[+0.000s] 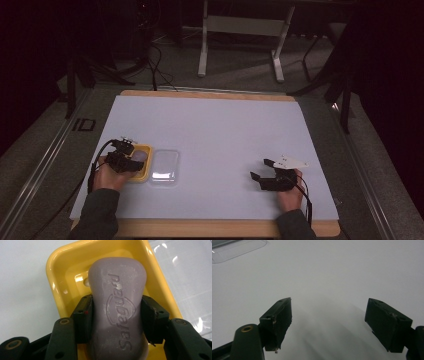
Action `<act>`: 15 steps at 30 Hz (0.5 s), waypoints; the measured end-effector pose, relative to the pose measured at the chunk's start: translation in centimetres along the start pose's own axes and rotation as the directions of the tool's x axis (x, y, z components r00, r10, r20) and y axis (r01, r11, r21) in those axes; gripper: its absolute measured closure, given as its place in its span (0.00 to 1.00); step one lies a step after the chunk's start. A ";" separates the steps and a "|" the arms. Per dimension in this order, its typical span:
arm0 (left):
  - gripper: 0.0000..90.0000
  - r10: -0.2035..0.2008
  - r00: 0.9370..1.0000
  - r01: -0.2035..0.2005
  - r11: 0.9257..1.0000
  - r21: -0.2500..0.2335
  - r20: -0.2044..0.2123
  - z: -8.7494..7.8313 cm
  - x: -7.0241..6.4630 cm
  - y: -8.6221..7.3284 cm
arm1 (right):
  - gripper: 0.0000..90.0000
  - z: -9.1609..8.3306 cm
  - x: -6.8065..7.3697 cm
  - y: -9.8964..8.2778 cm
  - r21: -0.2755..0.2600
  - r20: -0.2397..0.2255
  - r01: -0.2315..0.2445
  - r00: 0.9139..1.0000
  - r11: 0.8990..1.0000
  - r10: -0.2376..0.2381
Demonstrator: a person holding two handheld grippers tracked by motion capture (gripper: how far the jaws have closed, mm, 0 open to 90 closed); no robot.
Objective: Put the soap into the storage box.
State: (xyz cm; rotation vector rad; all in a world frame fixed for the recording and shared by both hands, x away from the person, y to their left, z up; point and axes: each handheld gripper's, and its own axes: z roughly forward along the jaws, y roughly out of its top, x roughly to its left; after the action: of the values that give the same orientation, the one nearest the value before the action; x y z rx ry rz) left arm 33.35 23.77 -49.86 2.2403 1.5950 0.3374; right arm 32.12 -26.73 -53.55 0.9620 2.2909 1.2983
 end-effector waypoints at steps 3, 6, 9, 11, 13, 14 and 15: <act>0.53 -0.017 1.000 0.017 1.000 0.004 0.016 0.1 0.2 0.0 | 0.24 0.0 0.0 0.0 0.001 -0.001 0.000 1.000 1.000 0.000; 0.50 -0.018 0.999 0.018 1.000 0.005 0.028 0.1 0.4 -0.1 | 0.24 0.0 0.0 0.0 0.000 0.000 0.001 1.000 1.000 -0.001; 0.48 -0.017 0.999 0.017 1.000 0.002 0.034 0.1 0.4 -0.1 | 0.24 0.0 0.0 0.0 0.000 -0.001 0.001 1.000 1.000 -0.001; 0.46 -0.014 0.999 0.014 1.000 -0.006 0.032 0.1 0.3 0.0 | 0.24 0.0 0.0 0.0 0.000 -0.001 0.000 1.000 1.000 0.000; 0.44 -0.015 0.999 0.015 1.000 -0.013 0.032 -0.1 0.3 0.1 | 0.24 0.0 0.0 0.0 0.000 -0.001 0.000 1.000 1.000 0.000; 0.44 -0.012 0.999 0.013 1.000 -0.015 0.031 -0.1 0.3 0.1 | 0.24 0.0 0.0 0.0 0.000 -0.001 0.000 1.000 1.000 0.000; 0.44 -0.013 0.999 0.014 1.000 -0.020 0.032 -0.2 0.3 0.1 | 0.24 0.0 0.0 0.0 0.000 0.000 0.000 1.000 1.000 0.000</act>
State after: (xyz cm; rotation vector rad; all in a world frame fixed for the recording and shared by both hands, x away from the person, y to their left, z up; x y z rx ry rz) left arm 33.45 24.10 -49.65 2.2076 1.5827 0.3110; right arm 32.12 -26.73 -53.54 0.9617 2.2909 1.2989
